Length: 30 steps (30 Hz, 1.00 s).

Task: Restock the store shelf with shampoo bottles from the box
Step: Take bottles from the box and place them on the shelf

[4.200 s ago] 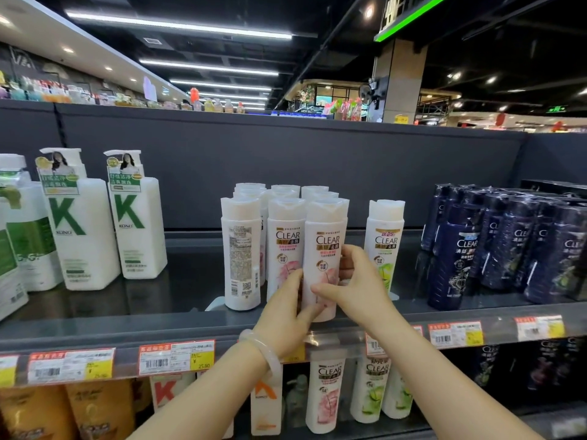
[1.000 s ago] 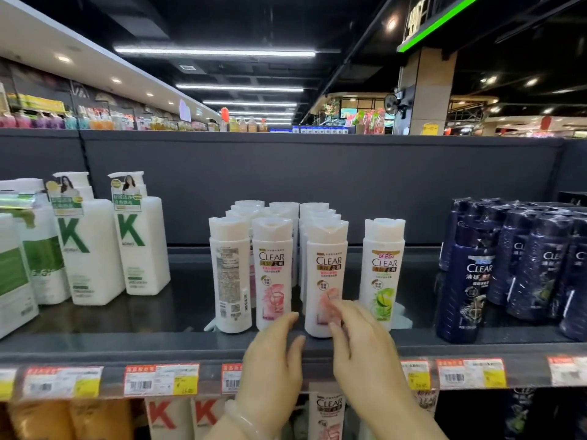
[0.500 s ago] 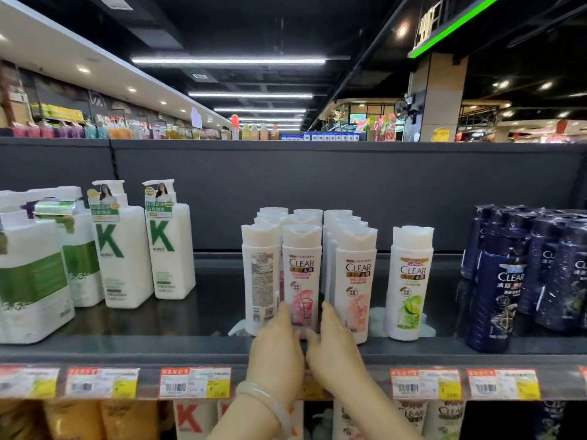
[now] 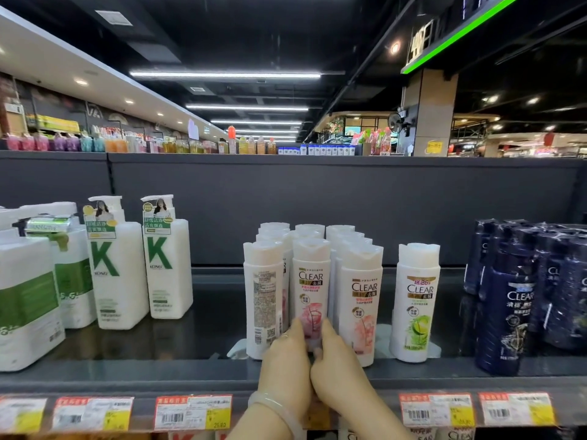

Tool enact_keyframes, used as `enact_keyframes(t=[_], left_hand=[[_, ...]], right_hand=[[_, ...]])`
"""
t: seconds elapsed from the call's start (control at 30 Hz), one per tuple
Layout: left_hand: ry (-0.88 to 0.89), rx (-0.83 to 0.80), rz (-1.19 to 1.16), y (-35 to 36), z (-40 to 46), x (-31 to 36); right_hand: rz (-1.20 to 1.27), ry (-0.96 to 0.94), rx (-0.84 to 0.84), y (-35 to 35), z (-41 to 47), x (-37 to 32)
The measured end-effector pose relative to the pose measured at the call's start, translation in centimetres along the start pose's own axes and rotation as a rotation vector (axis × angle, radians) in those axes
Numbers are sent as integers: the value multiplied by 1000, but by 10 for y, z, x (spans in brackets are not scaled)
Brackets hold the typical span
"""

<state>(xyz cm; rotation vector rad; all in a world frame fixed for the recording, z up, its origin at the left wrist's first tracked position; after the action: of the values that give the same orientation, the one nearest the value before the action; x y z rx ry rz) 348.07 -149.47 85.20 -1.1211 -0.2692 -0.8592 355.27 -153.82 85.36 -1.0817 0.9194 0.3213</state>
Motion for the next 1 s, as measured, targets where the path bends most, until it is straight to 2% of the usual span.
enact_keyframes(t=[0.3,0.4,0.47,0.53,0.6,0.63,0.7,0.77,0.87,1.0], left_hand=[[-11,-16,-70,9,0,-4],[88,-28,-74,6,-13,-4],[112,85,-118,-8,-21,-14],[178,267,-196,-29,-30,-23],[137,438,-289,-47,-32,-42],[81,467,-317,-53,-29,-51],[-20,439,-336,-57,-19,-62],[-69,339,-345,-53,-9,-67],[-34,212,-365,-48,-5,-64],[18,188,-363,-48,-2,-67]], right_hand=[[5,26,-34,3,7,1],[-14,7,-50,3,3,2],[-16,-26,-43,2,-3,5],[-1,-92,-28,1,-10,4],[43,-148,-35,4,-14,1],[74,-159,-48,7,-13,-1],[128,-159,-73,15,-8,-6],[169,-137,-97,22,-1,-8],[237,-109,-139,28,7,-9],[249,-146,-200,32,9,-14]])
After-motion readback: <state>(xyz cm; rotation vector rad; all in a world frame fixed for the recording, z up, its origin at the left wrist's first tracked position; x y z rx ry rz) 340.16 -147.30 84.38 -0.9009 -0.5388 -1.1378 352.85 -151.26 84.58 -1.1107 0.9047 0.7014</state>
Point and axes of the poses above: each hand's wrist, its own z-axis towards the middle knuckle, its own y-axis out of the palm, x = y × z, the point moved 5 cm from there along z, towards the middle knuckle, and after that the axes turned 10 degrees about x, right-handed, at the moved point
